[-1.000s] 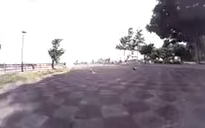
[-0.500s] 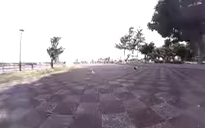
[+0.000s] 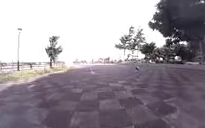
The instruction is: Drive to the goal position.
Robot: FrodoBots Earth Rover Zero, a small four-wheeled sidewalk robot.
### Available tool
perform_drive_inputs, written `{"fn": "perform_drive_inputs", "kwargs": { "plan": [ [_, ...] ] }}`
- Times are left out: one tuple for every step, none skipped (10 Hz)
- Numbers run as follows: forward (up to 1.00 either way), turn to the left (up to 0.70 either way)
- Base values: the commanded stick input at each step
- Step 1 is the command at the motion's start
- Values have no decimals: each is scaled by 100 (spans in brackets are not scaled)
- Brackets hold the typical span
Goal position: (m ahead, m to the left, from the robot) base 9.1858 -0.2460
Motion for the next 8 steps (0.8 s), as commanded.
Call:
{"fn": "perform_drive_inputs", "kwargs": {
  "plan": [
    [70, 0],
    [70, 0],
    [70, 0],
    [70, 0],
    [70, 0],
    [70, 0],
    [70, 0],
    [70, 0]
  ]
}}
